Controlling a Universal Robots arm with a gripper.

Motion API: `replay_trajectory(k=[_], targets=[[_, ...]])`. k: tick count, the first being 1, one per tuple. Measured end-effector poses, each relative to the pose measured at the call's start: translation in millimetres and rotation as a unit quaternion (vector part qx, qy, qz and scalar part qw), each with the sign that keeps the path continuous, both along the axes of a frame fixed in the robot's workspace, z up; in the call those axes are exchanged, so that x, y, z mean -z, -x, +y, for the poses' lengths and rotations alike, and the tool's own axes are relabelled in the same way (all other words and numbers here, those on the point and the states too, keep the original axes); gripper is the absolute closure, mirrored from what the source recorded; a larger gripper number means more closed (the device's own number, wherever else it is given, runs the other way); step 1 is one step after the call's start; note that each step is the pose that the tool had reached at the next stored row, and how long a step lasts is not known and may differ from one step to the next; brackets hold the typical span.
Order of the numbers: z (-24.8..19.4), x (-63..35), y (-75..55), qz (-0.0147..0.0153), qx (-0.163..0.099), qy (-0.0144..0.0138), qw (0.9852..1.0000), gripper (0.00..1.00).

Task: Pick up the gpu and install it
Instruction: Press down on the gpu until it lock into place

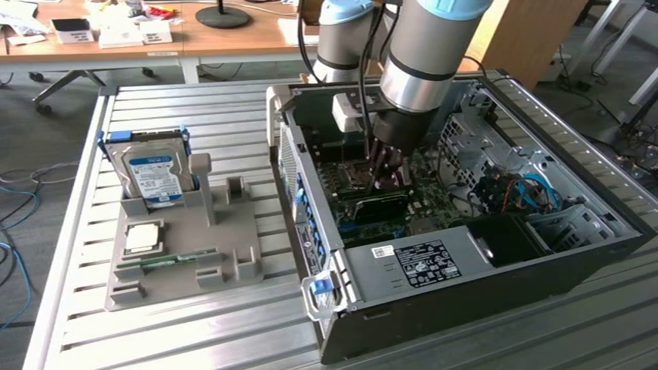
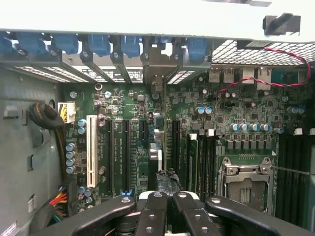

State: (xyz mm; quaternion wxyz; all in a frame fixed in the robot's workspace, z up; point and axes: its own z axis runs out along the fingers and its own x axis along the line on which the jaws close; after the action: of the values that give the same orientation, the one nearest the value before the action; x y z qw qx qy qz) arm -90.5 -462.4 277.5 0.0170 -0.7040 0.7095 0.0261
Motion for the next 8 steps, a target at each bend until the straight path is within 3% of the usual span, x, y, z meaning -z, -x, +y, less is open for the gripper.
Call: replay_trajectory(k=[8], targets=[[3.7, 4.1, -0.2, 0.0, 0.0, 0.0, 1.0, 0.89]])
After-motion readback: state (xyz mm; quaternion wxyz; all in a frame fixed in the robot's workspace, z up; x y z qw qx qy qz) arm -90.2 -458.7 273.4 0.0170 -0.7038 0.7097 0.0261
